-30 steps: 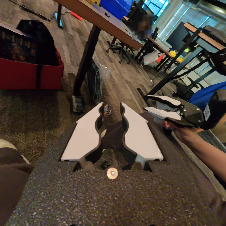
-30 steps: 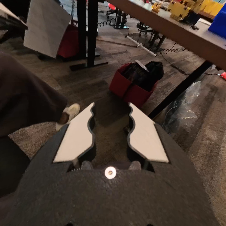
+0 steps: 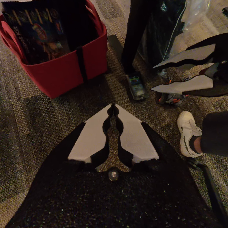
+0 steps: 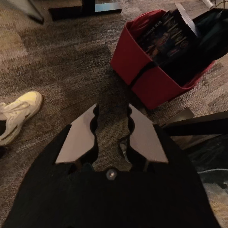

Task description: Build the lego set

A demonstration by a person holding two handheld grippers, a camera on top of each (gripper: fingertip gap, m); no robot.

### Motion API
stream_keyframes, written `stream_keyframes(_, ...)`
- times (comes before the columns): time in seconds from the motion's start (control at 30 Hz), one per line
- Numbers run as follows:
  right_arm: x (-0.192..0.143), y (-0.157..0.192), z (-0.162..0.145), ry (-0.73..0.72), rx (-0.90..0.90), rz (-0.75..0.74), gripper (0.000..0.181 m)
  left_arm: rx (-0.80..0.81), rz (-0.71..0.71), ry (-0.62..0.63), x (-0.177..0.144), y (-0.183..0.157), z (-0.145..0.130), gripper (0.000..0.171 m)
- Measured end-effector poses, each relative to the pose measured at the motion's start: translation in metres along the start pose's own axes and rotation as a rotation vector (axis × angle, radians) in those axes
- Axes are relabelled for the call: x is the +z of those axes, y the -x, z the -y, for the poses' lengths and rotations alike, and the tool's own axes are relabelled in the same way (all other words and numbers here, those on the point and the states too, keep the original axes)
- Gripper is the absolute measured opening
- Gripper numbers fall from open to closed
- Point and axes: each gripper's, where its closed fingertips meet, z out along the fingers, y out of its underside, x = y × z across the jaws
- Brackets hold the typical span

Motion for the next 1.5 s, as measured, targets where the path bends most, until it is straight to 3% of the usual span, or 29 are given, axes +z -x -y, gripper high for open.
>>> stream_keyframes(0.13, 0.008, -0.004, -0.016, 0.027, 0.091, 0.027, 0.046, 0.014, -0.012, 0.086, 0.017, 0.01, -0.023, 0.0)
stream_keyframes(0.3, 0.008, 0.005, -0.046, 0.105, 0.03, 0.039, 0.045, 0.051, 0.052, 0.089, 0.004, 0.027, -0.037, 0.001)
stream_keyframes(0.4, 0.024, 0.013, -0.061, 0.128, 0.025, 0.068, 0.046, 0.002, 0.097, 0.165, 0.02, 0.045, -0.078, 0.027)
stream_keyframes(0.53, 0.088, 0.01, -0.119, 0.237, 0.032, 0.088, 0.046, -0.113, 0.144, 0.298, 0.086, 0.067, -0.163, 0.037)
stream_keyframes(0.6, 0.126, -0.002, -0.146, 0.273, 0.099, 0.072, 0.046, -0.229, 0.133, 0.297, 0.122, 0.064, -0.194, 0.037)
stream_keyframes(0.73, 0.202, -0.05, -0.172, 0.189, 0.245, -0.011, 0.045, -0.415, 0.107, 0.187, 0.187, 0.057, -0.228, 0.038)
stream_keyframes(0.83, 0.261, -0.087, -0.2, 0.187, 0.221, -0.041, 0.047, -0.48, 0.09, 0.144, 0.234, 0.06, -0.246, 0.038)
stream_keyframes(0.97, 0.334, -0.114, -0.225, 0.225, 0.104, 0.005, 0.058, -0.494, 0.056, 0.089, 0.285, 0.071, -0.25, 0.038)
stream_keyframes(1.17, 0.411, -0.118, -0.217, 0.198, 0.072, 0.105, 0.071, -0.465, 0.034, -0.005, 0.326, 0.086, -0.23, 0.038)
stream_keyframes(1.33, 0.43, -0.118, -0.215, 0.214, 0.007, 0.134, 0.061, -0.456, 0.023, -0.011, 0.35, 0.089, -0.222, 0.038)
stream_keyframes(1.5, 0.431, -0.113, -0.217, 0.223, 0.082, 0.214, 0.053, -0.408, -0.002, -0.018, 0.362, 0.089, -0.208, 0.037)
